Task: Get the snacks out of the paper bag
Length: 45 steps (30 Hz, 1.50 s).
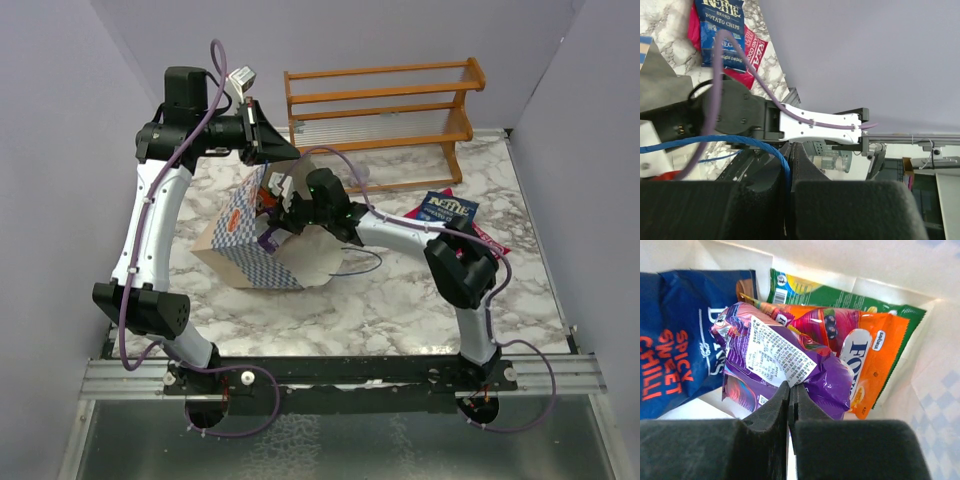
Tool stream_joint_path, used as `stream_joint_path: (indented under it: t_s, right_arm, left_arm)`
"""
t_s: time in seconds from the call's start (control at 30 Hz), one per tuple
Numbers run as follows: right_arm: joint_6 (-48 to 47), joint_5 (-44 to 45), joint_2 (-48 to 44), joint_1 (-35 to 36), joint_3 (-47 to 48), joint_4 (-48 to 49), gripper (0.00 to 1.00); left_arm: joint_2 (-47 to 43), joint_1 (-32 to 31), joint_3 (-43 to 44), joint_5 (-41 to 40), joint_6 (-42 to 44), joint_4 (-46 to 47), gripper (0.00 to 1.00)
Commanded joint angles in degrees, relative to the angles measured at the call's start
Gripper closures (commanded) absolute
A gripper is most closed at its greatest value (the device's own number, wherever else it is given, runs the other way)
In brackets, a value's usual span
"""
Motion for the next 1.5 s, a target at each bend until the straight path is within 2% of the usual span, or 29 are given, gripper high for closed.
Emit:
stream_joint_path:
  t_s: [0.0,0.37,0.53,0.67,0.83,1.0,1.23,1.4,1.47]
  right_arm:
    - [-0.4,0.5,-6.4,0.4,-0.8,-0.6,0.99]
    - [3.3,2.8,-16.5,0.4,-6.7,-3.8,0.99]
    - [5.2,6.0,-23.8,0.2,-9.3,-4.3,0.99]
    - [4.5,8.6,-28.4,0.2,-8.9,-9.6,0.99]
    - [1.2,16.0,-37.1,0.0,-11.1,-15.4,0.99]
    - [-3.1,29.9,-47.7,0.0,-15.6,-19.8,0.99]
    - [-1.8,58.2,-61.8,-0.1,-22.5,-21.8,0.99]
    - [5.1,71.5,-61.5,-0.8,-22.6,-29.2,0.99]
    - [8.3,70.6,-59.7,-3.2,-22.0,-31.7,0.99]
  left_arm:
    - [-3.0,-0.1,-0.9,-1.1,-0.5,3.1,1.0]
    - [-6.3,-0.1,-7.8,-2.9,-3.1,9.5,1.0]
    - [-8.1,-0.1,-11.9,-1.7,-6.0,15.2,1.0]
    - [-8.4,-0.1,-12.5,-0.1,-6.9,17.3,1.0]
    - [-8.7,-0.1,-13.1,1.5,-6.4,17.8,1.0]
    - [-9.0,-0.1,-13.4,0.8,-6.0,17.5,1.0]
    - [-8.6,0.0,-13.6,0.7,-5.9,17.0,1.0]
    - [-8.7,0.0,-13.2,0.3,-6.7,17.5,1.0]
    - [-9.1,0.0,-13.5,-0.5,-6.9,18.0,1.0]
